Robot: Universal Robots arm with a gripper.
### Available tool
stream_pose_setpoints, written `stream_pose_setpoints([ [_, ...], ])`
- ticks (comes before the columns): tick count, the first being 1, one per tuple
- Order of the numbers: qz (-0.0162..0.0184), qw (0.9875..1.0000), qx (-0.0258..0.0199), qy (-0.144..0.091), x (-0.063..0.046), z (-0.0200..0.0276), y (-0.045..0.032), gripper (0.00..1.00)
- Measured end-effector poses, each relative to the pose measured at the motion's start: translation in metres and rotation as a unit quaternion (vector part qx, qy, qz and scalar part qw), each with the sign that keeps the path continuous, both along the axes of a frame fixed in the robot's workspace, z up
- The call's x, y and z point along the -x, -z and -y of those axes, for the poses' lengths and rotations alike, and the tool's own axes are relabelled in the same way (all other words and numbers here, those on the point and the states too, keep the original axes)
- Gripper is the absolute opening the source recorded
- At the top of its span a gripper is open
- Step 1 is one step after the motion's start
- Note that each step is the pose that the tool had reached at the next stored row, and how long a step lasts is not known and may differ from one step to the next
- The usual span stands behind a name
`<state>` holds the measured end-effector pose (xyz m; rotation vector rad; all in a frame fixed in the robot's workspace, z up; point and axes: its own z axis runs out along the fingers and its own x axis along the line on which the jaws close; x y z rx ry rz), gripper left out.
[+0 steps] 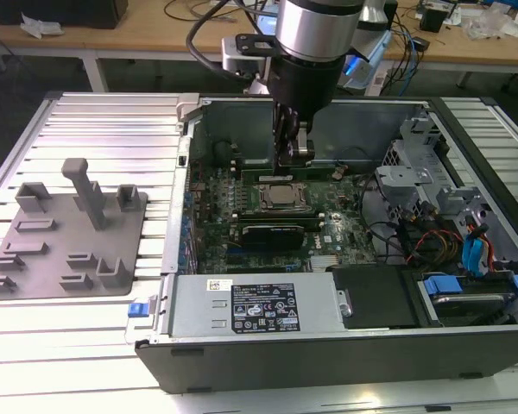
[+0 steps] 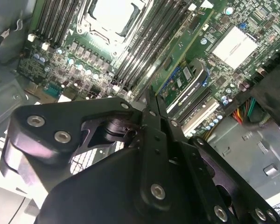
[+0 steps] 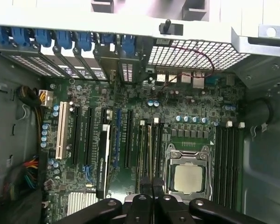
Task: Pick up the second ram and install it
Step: 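Pick up the second ram and move it above second insertion slot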
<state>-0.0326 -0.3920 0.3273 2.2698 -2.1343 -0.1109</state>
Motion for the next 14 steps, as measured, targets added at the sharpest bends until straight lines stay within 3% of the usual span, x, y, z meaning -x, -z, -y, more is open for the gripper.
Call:
stream_pose_setpoints([
  [14,0.0000,1.0000,-0.0001,0.009,0.005,-0.0007,0.0152,0.09],
])
